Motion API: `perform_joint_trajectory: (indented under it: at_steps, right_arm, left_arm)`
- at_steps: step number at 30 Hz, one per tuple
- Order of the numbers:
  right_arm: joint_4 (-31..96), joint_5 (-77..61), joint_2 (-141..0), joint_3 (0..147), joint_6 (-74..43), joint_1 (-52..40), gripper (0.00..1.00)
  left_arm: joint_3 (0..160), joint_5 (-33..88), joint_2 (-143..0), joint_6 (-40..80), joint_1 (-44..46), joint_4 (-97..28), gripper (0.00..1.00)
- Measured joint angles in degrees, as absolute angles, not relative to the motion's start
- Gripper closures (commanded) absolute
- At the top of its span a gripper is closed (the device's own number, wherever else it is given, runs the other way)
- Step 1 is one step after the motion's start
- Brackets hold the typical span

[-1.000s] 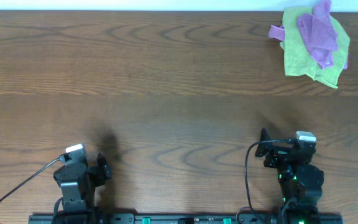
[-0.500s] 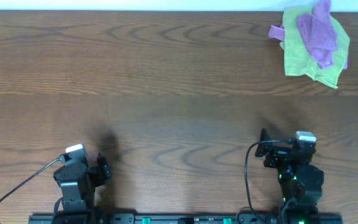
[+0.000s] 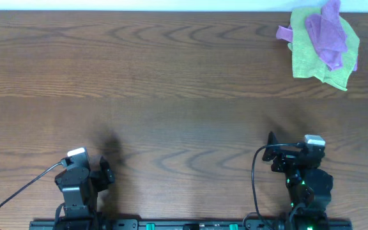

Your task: Fold the cloth

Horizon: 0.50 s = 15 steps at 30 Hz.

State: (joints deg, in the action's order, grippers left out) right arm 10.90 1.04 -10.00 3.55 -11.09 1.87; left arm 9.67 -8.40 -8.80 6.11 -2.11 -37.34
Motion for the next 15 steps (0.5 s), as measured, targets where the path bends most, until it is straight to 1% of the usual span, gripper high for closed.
perform_joint_trajectory:
  at_steps: [7,15]
  right_arm:
    - [9.32,13.1,-10.02,3.55,-8.93,1.87,0.01]
    - [9.56,16.51,-10.0,3.55,-8.49,1.87,0.01]
  left_arm:
    - [9.67,-8.4,-8.8,6.11,-2.11,-37.26,0.05]
    - [9.67,-8.4,-8.8,6.11,-2.11,-37.26,0.05]
